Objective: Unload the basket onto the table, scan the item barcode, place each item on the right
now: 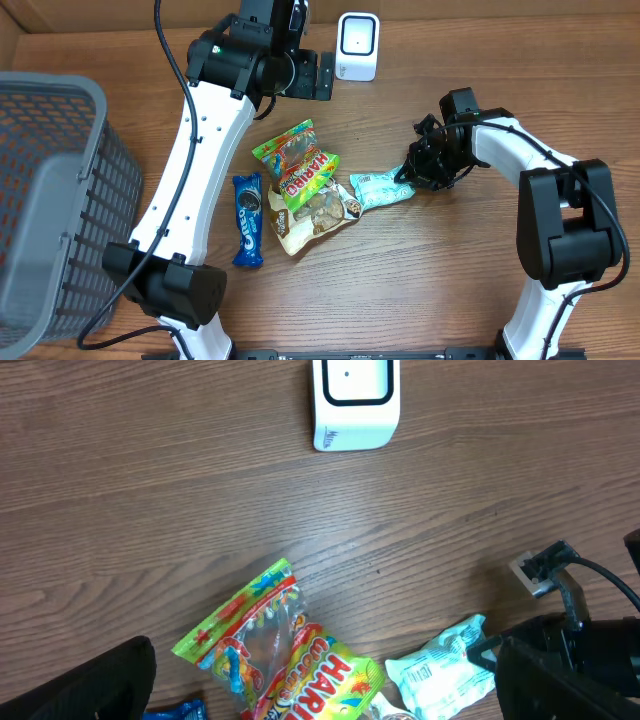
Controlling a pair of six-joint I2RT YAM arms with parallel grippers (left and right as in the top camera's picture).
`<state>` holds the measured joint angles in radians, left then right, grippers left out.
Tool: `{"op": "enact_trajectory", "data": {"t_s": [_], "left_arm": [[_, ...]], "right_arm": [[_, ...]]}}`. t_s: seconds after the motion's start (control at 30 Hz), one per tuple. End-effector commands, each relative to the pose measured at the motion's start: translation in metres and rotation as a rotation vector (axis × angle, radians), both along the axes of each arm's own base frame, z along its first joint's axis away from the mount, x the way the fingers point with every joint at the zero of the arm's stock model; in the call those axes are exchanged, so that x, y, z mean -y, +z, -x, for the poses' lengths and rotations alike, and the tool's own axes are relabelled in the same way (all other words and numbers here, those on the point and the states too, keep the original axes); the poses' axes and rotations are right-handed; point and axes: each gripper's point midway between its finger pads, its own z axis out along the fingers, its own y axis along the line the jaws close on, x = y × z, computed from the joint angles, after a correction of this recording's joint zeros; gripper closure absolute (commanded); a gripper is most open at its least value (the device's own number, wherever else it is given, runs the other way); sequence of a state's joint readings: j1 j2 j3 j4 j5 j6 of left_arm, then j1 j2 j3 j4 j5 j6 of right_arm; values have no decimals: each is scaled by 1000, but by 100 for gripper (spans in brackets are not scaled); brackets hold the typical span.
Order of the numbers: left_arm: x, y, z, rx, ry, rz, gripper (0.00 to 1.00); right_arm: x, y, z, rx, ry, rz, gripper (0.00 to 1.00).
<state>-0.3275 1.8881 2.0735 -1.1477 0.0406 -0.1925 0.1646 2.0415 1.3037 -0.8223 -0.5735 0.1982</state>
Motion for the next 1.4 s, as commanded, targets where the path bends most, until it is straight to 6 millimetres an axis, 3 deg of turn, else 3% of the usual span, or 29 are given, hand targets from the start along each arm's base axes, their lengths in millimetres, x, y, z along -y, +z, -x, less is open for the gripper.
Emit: {"op": "enact_trajectory", "data": {"t_s": [0.0,1.37], "left_arm": [[4,-1,0,-4,-4,6,0],[6,3,-5,21,-4,15,0]], "right_arm": [[16,-10,-4,7,-20,102,88],[21,-12,5,-9,22,133,88]]}}
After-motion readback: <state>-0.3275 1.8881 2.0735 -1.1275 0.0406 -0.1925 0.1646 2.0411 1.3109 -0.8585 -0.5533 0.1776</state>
